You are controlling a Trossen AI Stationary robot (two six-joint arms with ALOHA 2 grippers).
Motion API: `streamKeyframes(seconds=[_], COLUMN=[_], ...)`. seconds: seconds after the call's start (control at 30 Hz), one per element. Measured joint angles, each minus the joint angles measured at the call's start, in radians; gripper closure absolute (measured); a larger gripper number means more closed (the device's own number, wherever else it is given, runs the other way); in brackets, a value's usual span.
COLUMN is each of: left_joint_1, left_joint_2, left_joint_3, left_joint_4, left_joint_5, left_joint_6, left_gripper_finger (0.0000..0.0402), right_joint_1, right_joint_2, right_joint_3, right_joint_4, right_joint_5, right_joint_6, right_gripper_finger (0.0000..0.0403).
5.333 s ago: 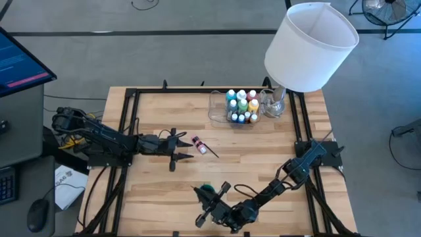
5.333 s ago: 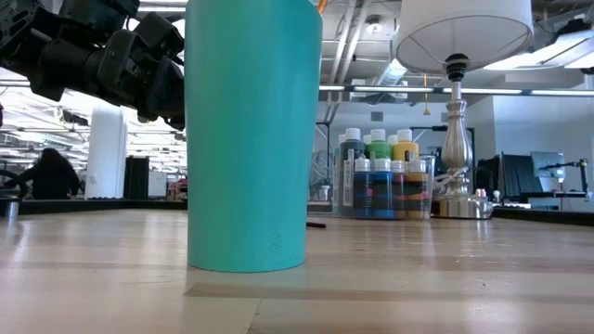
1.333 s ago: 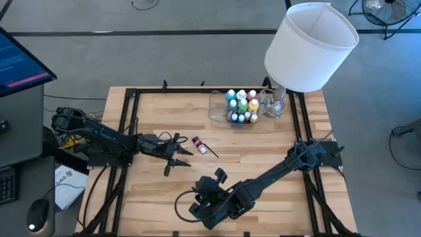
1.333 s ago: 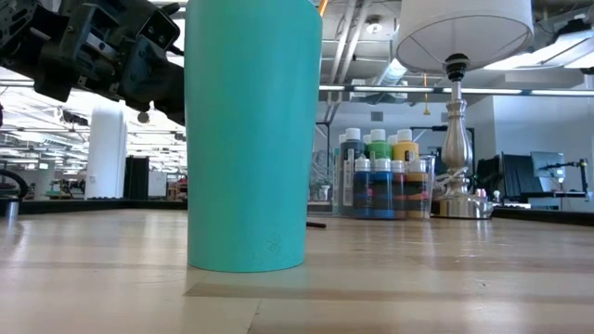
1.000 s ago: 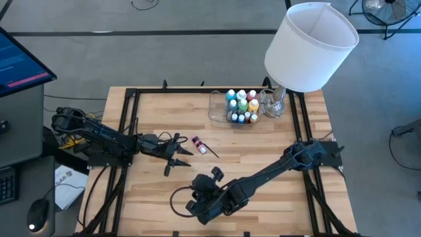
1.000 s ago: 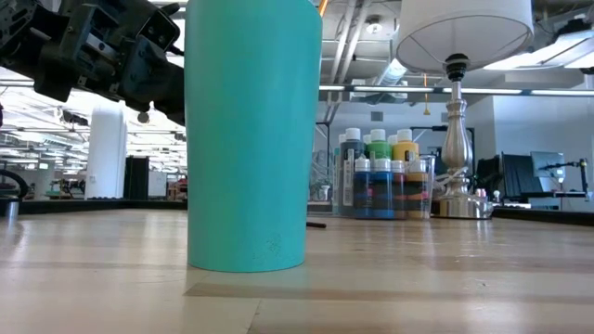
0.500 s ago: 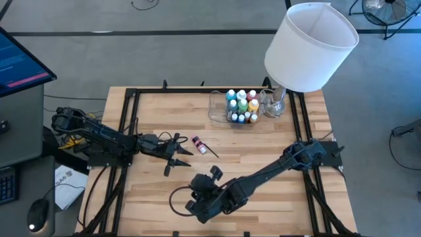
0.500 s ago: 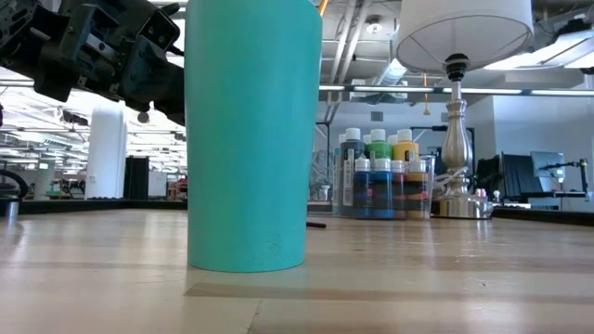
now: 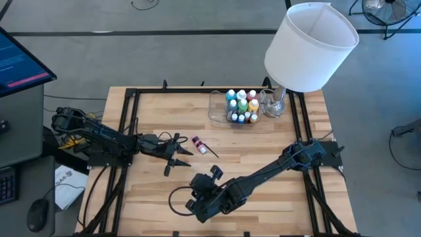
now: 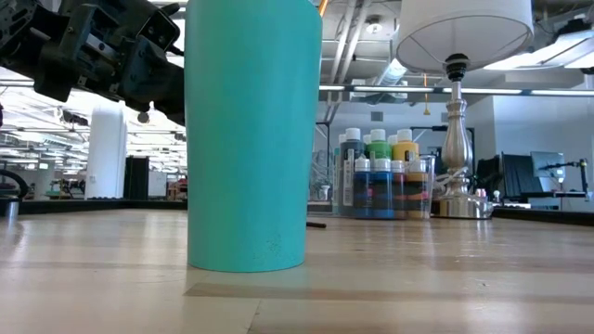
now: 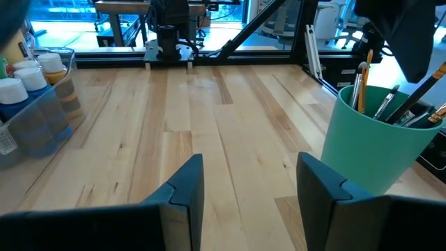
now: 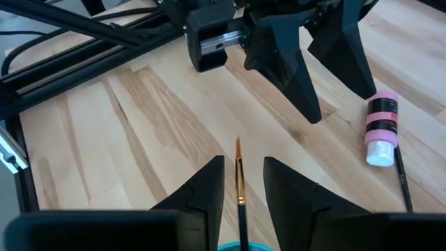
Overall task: Pick & Place Paint Supplies
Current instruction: Put the gold paintbrush into the green cup
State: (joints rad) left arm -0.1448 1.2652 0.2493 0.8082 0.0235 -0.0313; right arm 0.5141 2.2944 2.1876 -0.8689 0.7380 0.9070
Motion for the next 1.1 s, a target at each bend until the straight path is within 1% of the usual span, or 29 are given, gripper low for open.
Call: streamKeyframes(seconds=[0.13, 0.33, 0.37, 0.43, 0.6, 0.83, 1.0, 1.1], left_joint_1=[0.0, 0.0, 0.0, 0.0, 0.0, 0.0, 0.0, 0.0], left_joint_2=[0.0, 0.0, 0.0, 0.0, 0.0, 0.0, 0.0, 0.0], left_joint_3=[0.0, 0.0, 0.0, 0.0, 0.0, 0.0, 0.0, 0.0], left_joint_4=[0.0, 0.0, 0.0, 0.0, 0.0, -0.001, -0.001, -0.002], left_joint_5=[0.0, 0.0, 0.0, 0.0, 0.0, 0.0, 0.0, 0.0], left_joint_6=[0.0, 0.0, 0.0, 0.0, 0.0, 0.0, 0.0, 0.0], left_gripper_finger=[0.028, 0.028, 0.028, 0.028, 0.028, 0.028, 0.028, 0.028], right_joint_1=[0.001, 0.008, 0.008, 0.01, 0.012, 0.023, 0.03, 0.034], right_joint_2=[0.0, 0.0, 0.0, 0.0, 0.0, 0.0, 0.0, 0.0], right_joint_3=[0.0, 0.0, 0.0, 0.0, 0.0, 0.0, 0.0, 0.0], right_joint_4=[-0.012, -0.02, -0.023, -0.025, -0.029, -0.033, -0.036, -0.037], right_joint_5=[0.001, 0.004, 0.003, 0.004, 0.003, 0.004, 0.017, 0.035], right_joint_6=[0.003, -0.001, -0.001, 0.0, 0.003, 0.002, 0.003, 0.002], right_gripper_finger=[0.0327, 0.0389, 0.0394, 0.0394, 0.0378, 0.0398, 0.0385, 0.0387])
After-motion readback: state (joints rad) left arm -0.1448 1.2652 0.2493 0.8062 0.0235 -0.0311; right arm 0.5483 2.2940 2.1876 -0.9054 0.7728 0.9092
